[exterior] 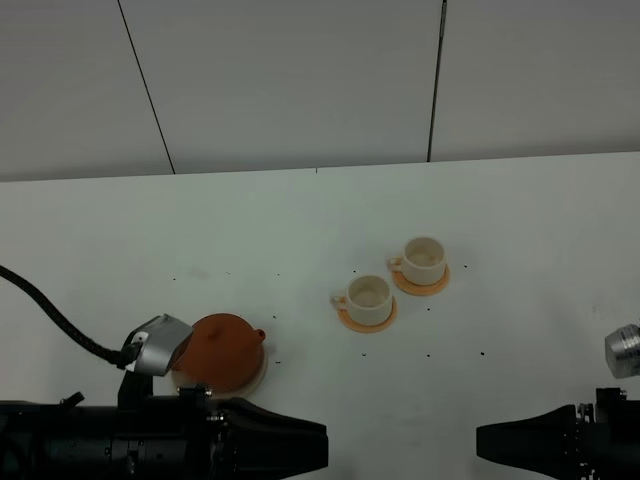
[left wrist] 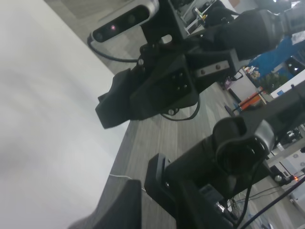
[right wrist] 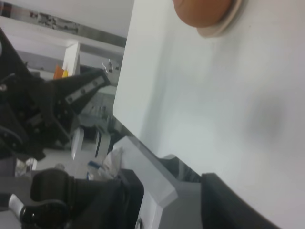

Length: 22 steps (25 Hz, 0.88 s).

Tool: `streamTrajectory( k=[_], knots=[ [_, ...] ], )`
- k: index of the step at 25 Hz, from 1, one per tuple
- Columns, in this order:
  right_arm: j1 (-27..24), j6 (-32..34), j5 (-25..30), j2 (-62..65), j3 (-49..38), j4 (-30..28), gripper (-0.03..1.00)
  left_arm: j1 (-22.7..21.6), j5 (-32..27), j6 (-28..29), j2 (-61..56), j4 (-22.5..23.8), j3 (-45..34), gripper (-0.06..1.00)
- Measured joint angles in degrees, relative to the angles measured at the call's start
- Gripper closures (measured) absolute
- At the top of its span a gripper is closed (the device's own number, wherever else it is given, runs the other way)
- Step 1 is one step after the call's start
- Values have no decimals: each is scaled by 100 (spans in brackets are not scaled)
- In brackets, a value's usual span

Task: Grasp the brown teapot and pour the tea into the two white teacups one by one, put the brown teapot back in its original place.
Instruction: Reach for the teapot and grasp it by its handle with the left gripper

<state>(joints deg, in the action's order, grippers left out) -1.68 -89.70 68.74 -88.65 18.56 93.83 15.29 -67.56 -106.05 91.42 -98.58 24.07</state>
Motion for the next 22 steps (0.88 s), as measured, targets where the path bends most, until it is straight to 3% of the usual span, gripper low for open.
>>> streamTrajectory(
  k=[8,12,18,22],
  knots=[
    [0,892,0,-14,919,-443,62,0,0,447,5,6,743,69],
    [0,1436,0,74,1512,-840,64,0,375,1193,5,156,1211,69],
    [0,2574,-34,858,2284,-1725,69,0,1087,2593,0,1389,1987,69],
    [0,3569,-656,1590,2465,-2692,70,0,1366,3477,-141,2322,2486,69]
  ],
)
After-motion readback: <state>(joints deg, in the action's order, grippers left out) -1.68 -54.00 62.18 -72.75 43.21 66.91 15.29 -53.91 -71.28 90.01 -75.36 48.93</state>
